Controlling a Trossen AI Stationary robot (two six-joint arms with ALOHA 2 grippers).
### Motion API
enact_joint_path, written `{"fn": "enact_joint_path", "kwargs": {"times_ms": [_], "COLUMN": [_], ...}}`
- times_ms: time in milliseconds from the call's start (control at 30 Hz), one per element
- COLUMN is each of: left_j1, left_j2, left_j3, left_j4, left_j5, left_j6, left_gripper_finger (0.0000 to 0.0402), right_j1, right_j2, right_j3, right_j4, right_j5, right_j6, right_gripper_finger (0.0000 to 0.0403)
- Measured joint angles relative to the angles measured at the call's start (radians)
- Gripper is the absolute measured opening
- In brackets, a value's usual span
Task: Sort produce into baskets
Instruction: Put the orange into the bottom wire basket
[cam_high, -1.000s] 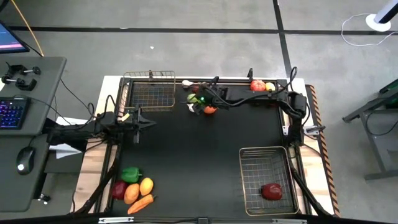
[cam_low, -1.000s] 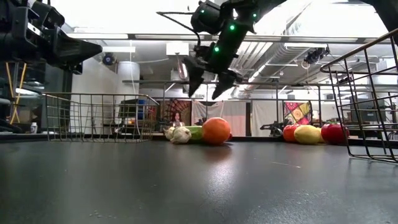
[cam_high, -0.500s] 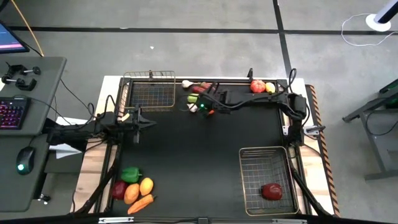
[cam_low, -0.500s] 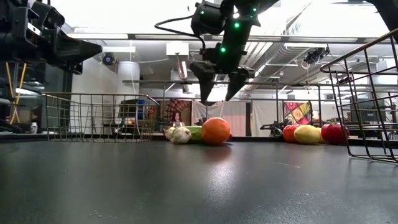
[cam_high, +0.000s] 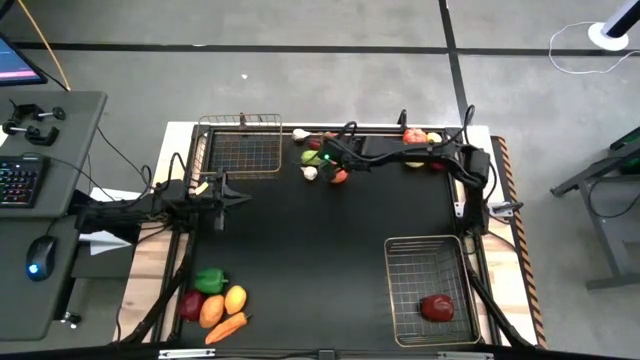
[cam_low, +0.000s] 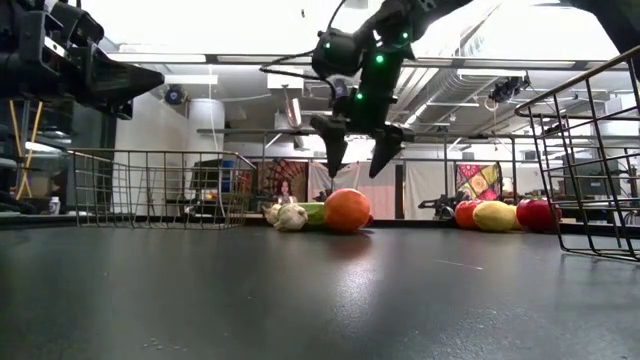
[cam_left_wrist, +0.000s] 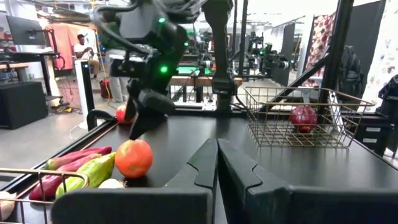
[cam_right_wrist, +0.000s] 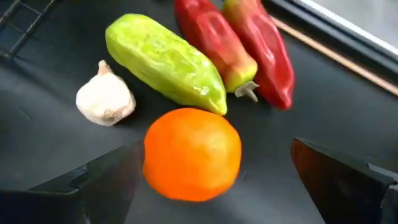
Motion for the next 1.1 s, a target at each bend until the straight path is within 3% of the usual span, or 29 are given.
{"fn": "enact_joint_path", "kwargs": {"times_ms": [267,933,1100], "left_j1": [0.0,0.0,0.0], "left_j2": [0.0,0.0,0.0], "left_j3": [0.0,0.0,0.0], "left_j4": [-0.002,0.0,0.0], "left_j5": [-0.003,-0.011,-0.011], "left_j6": [0.0,0.0,0.0], "left_gripper_finger": [0.0001,0.0001,0.0001], "right_j1": [-0.016,-0.037,-0.043], "right_j2": [0.074,0.144,0.144], "right_j3": [0.0,0.0,0.0], "right_j4": [0.051,0.11,0.077], "right_j5": [-0.124,-0.118,-0.119], "right_j6": [-0.006,0.0,0.019], "right_gripper_finger": [0.0399,0.0398,0.0361]}}
